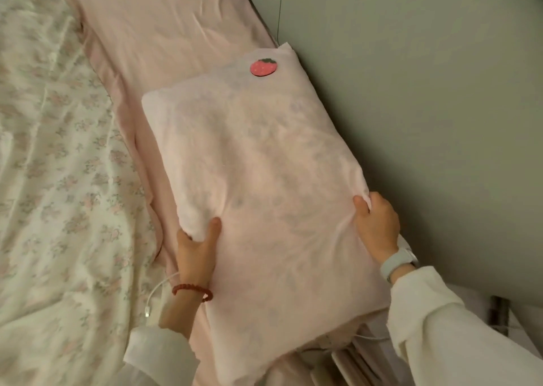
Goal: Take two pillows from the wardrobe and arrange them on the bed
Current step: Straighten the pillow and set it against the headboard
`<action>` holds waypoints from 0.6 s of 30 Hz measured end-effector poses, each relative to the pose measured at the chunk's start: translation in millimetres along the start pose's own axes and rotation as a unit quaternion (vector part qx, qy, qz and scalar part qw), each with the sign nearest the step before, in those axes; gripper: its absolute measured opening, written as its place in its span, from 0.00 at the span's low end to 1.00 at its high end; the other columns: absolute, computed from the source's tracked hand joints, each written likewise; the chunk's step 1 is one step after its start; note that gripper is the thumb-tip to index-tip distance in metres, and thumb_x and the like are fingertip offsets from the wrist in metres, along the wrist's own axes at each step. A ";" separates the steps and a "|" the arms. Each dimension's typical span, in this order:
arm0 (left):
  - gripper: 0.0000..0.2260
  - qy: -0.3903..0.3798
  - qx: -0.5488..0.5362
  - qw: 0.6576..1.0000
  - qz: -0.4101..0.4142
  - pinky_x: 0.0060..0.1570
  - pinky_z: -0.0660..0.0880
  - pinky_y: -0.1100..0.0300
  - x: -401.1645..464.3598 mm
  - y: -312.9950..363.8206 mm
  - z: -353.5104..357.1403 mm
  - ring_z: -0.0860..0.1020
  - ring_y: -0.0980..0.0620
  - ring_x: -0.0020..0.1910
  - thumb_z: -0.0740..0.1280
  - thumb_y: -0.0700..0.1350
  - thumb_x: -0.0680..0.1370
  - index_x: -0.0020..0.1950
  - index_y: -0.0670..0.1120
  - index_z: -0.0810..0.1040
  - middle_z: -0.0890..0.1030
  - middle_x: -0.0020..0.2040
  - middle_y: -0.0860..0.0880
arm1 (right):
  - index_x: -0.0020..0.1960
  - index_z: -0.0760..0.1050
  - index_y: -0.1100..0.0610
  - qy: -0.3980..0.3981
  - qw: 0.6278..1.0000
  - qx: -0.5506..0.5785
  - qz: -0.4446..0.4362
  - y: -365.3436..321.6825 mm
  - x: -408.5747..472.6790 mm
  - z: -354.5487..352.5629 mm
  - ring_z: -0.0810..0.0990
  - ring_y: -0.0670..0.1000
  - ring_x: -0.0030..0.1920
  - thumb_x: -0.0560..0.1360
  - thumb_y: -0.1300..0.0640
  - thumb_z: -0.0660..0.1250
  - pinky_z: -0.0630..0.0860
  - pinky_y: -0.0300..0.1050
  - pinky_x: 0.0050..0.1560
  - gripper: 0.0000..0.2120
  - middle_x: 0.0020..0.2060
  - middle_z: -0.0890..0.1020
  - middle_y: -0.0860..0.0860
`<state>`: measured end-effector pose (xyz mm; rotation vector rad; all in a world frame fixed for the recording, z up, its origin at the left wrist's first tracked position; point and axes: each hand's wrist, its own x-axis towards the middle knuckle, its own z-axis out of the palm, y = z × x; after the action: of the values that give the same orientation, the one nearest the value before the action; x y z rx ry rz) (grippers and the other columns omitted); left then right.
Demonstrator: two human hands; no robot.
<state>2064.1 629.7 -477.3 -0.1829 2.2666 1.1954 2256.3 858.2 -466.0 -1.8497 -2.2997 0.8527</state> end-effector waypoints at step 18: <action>0.39 -0.042 -0.083 0.996 -0.018 0.69 0.61 0.47 74.9 10.9 17.7 0.62 0.48 0.70 0.64 0.63 0.71 0.74 0.49 0.51 0.59 0.74 0.49 | 0.73 0.49 0.52 -0.182 0.974 0.138 -0.001 -57.5 91.4 46.0 0.61 0.56 0.71 0.70 0.38 0.63 0.59 0.56 0.71 0.40 0.73 0.61 0.53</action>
<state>2005.2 660.4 -517.7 -0.2313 2.0839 1.3467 2162.9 918.1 -504.3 -1.6860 -2.2168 1.5345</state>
